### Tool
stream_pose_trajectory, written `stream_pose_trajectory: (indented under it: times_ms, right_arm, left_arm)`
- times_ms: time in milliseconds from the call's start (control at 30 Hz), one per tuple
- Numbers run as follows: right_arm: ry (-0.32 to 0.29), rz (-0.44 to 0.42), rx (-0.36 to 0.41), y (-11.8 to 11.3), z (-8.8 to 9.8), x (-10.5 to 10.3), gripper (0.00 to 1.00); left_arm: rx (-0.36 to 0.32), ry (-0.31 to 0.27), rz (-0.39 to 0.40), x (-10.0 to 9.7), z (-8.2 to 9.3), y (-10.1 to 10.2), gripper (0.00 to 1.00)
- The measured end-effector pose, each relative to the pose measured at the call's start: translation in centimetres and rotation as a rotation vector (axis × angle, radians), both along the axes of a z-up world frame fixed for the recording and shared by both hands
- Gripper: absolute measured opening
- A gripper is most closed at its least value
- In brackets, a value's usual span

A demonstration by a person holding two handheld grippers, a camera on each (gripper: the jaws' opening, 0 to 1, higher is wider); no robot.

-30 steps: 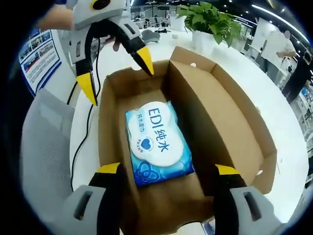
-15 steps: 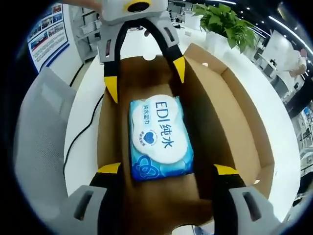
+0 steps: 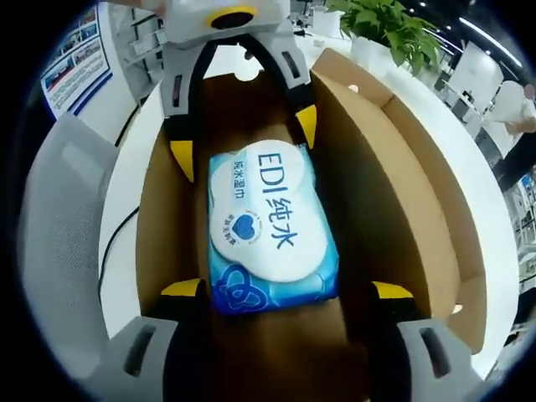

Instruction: Operate the shoe box by opening the lid, removing the specified soft item, and placing it in the target area until the item is outside and the box remains undamaged.

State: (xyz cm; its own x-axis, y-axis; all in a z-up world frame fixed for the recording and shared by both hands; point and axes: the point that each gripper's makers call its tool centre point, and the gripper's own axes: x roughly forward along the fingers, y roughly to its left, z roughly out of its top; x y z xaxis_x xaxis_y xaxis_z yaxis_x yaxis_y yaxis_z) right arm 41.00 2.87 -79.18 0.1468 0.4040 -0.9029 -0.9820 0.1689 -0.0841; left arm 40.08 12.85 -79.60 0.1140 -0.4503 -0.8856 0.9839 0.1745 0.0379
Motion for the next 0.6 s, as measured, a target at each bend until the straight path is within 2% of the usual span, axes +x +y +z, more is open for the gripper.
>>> stream_pose_trajectory:
  times_ms: [100,167,433,600]
  right_arm:
    - [-0.003,0.009,-0.015,-0.2,-0.8,0.0,0.78]
    - [-0.029,0.027,-0.007,-0.2,-1.0,0.2,0.81]
    - [0.008,0.017,0.01,0.2,-2.1,-0.3,0.79]
    - [0.024,0.038,0.033,0.8,-2.6,-0.8,0.75]
  left_arm:
    - [0.014,0.008,-0.006,-0.1,-0.7,0.0,0.75]
    - [0.023,0.008,-0.014,-0.1,-1.1,0.0,0.76]
    - [0.034,0.018,-0.024,-0.1,-2.2,-0.3,0.81]
    - [0.037,0.029,-0.038,0.0,-2.5,-0.3,0.82]
